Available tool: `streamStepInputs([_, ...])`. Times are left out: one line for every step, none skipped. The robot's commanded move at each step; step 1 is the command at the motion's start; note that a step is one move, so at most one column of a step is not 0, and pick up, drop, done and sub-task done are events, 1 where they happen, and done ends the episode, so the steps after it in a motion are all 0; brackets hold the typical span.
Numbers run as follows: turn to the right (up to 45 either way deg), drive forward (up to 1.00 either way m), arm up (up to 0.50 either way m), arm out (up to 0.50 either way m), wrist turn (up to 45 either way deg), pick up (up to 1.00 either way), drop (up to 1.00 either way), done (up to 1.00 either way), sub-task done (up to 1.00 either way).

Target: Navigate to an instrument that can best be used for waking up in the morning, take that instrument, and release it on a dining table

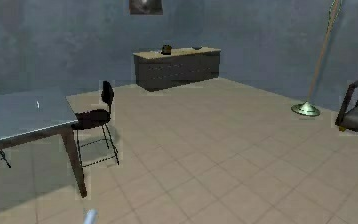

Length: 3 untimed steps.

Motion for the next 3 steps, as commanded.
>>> streamStepInputs([0.0,1.00,0.00,0.00,0.0,0.00,0.00,0.00,0.00])
streamStepInputs([0.0,1.00,0.00,0.00,0.0,0.00,0.00,0.00,0.00])
streamStepInputs([-3.0,0.00,0.00,0.00,0.0,0.00,0.00,0.00,0.00])
